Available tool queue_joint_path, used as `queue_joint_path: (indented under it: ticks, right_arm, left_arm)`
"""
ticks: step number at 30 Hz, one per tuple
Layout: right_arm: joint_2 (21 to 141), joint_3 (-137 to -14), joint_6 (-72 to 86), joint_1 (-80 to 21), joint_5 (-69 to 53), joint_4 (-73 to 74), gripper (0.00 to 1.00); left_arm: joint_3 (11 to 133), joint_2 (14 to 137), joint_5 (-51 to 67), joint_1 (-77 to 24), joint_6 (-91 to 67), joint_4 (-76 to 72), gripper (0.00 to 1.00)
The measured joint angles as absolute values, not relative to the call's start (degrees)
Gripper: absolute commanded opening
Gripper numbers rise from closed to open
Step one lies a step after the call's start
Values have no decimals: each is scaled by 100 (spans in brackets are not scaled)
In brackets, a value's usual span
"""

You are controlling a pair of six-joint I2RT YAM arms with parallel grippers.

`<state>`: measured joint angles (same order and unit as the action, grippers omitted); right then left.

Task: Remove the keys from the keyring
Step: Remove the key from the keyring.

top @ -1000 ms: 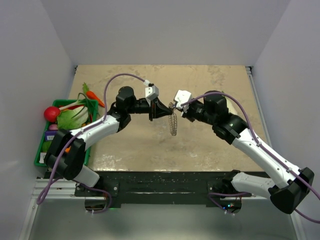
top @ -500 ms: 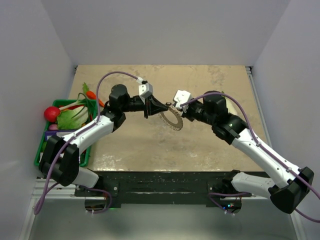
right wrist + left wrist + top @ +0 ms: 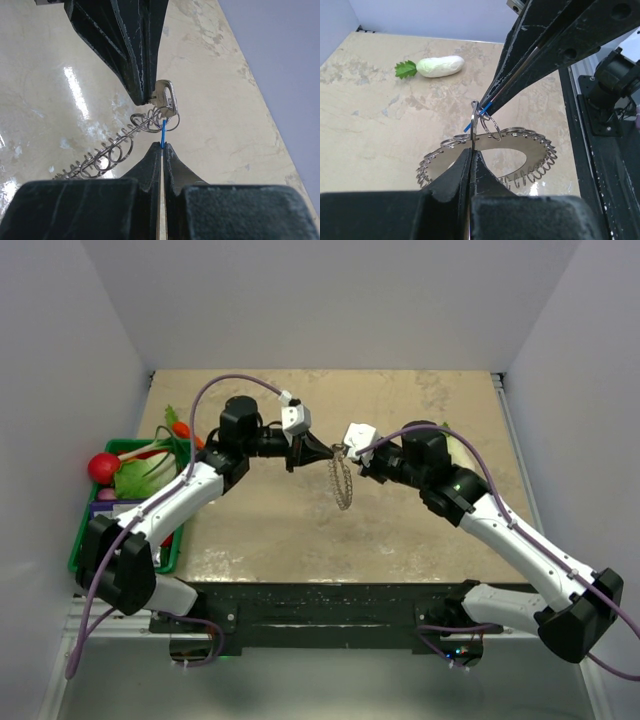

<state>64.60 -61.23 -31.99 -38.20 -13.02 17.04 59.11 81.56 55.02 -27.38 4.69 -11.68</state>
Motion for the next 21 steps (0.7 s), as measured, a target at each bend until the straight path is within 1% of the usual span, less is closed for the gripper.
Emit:
queue_joint_path:
  ticks: [7,13,21]
  right_arm:
    - [6462,-6123,-3216,-3820,-1319,1675,0]
    - [6462,-6123,-3301,-3817,-1555,1787,0]
    - [6512,-6147,-3573,-3780,-2060,2025,0]
  left_arm:
    - [6318,7942,5494,-2735,1376,-128,0]
    - [6322,7926,5330,-2727,1608,58,0]
    - [6283,7926,5205,-2729,1514,-5,0]
